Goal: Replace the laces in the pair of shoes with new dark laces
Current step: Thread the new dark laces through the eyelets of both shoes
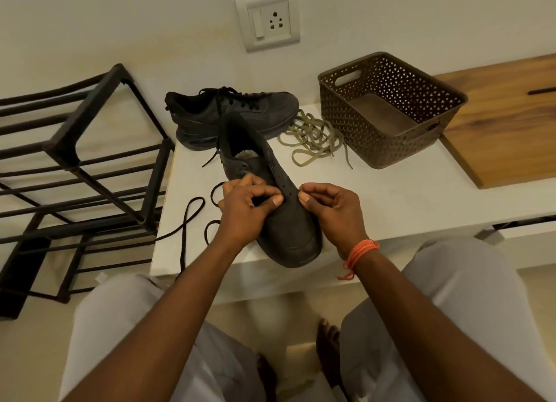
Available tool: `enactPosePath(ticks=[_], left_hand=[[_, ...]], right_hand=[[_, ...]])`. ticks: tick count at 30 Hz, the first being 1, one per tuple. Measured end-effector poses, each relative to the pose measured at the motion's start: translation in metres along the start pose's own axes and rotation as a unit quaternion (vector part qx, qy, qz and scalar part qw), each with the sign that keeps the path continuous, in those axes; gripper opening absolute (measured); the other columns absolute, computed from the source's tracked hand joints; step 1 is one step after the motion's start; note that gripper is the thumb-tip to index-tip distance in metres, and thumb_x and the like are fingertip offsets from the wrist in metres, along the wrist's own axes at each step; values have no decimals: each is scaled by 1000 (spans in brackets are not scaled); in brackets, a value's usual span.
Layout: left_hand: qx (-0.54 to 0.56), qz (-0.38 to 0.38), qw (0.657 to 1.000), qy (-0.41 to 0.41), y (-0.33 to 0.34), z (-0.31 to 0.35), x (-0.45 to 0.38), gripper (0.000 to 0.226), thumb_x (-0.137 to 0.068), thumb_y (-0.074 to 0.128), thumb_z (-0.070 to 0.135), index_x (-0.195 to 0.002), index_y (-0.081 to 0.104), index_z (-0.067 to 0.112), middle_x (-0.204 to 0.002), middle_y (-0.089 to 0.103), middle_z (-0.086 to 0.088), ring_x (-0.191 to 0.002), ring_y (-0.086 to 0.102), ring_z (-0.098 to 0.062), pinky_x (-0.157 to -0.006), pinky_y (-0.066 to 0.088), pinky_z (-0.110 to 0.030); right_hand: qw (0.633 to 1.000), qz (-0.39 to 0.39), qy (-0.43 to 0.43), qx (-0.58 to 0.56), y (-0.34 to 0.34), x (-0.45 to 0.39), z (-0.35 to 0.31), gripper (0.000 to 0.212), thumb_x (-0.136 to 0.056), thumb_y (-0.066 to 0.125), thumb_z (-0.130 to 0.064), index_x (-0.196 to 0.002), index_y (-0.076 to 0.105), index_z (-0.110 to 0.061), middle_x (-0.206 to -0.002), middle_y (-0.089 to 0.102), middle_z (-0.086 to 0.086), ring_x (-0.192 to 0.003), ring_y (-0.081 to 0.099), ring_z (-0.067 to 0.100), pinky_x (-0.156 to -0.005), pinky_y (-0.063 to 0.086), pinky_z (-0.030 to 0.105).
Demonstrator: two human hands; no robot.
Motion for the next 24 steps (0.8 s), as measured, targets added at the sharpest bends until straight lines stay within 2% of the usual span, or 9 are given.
enactPosePath(ticks=[3, 5, 9, 11, 13, 15, 19, 21, 24], left_hand=[[52, 16, 998, -12, 3, -5, -2, 9, -71, 67, 54, -80, 69, 55, -88, 59, 18, -107, 51, -29, -95, 43, -55], [79, 25, 996, -13, 4, -6, -4, 16, -67, 64, 59, -82, 69, 56, -89, 61, 19, -108, 53, -31, -95, 45, -54], [63, 5, 998, 0, 4, -6, -7, 12, -72, 71, 49, -82, 69, 56, -88, 64, 20, -106, 55, -31, -95, 45, -54], [5, -13, 1000, 14, 1, -4, -9, 19, -78, 74, 37, -82, 69, 55, -88, 64, 25, -106, 55, -28, -95, 43, -55], [-71, -21, 997, 13, -1, -1, -12, 13, -81, 73, 32, -89, 74, 43, -91, 62, 27, -113, 48, -24, -98, 37, -52], [-128, -10, 992, 17, -2, 2, -10, 14, -84, 71, 31, -97, 76, 29, -98, 62, 20, -114, 40, -22, -98, 32, -46], [-119, 7, 993, 21, -1, 4, -7, 15, -85, 70, 30, -99, 76, 27, -102, 68, 14, -110, 41, -21, -95, 32, -45], [-120, 24, 992, 15, -3, 6, -3, 16, -87, 68, 30, -101, 75, 27, -104, 70, 12, -110, 41, -19, -92, 29, -38], [-144, 43, 988, 27, -2, 16, 3, 18, -89, 65, 30, -104, 74, 28, -106, 69, 12, -105, 38, -13, -79, 15, -28]], right_hand=[[1000, -6, -11, 3, 1, 1, 0, 22, -84, 71, -8, -106, 72, -10, -98, 74, 4, -92, 71, 11, -86, 56, 25], [1000, -9, -17, -7, 2, 1, 1, 21, -86, 70, -8, -106, 72, -10, -97, 75, 4, -91, 71, 11, -84, 56, 25], [999, -14, -24, -25, 3, 2, 3, 23, -86, 69, -8, -109, 72, -7, -101, 74, 6, -93, 71, 13, -85, 56, 27], [999, -15, -27, -26, 4, 2, 3, 24, -86, 69, -8, -109, 71, -6, -102, 74, 6, -95, 70, 12, -86, 56, 27], [999, -11, -21, -28, 4, 2, 4, 25, -86, 69, -9, -110, 71, -5, -104, 74, 6, -96, 70, 13, -88, 56, 28], [999, -9, -22, -26, 4, 2, 3, 25, -86, 69, -10, -110, 71, -6, -105, 74, 6, -97, 70, 13, -90, 56, 30], [999, -10, -41, 0, 5, 1, -3, 24, -85, 70, -10, -109, 72, -7, -103, 74, 6, -96, 70, 12, -91, 56, 33], [997, -16, -64, 26, 6, 2, -8, 23, -85, 71, -10, -108, 72, -8, -101, 74, 4, -95, 70, 10, -91, 56, 33], [993, -23, -97, 68, 7, 5, -16, 22, -84, 72, -9, -106, 73, -13, -102, 74, 2, -98, 69, 8, -92, 55, 31]])
Point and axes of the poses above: each hand's wrist, its own x-axis away from the middle knuckle, its own y-axis out of the palm, z = x × y, the point moved 6 cm from there along -x, towards the middle knuckle
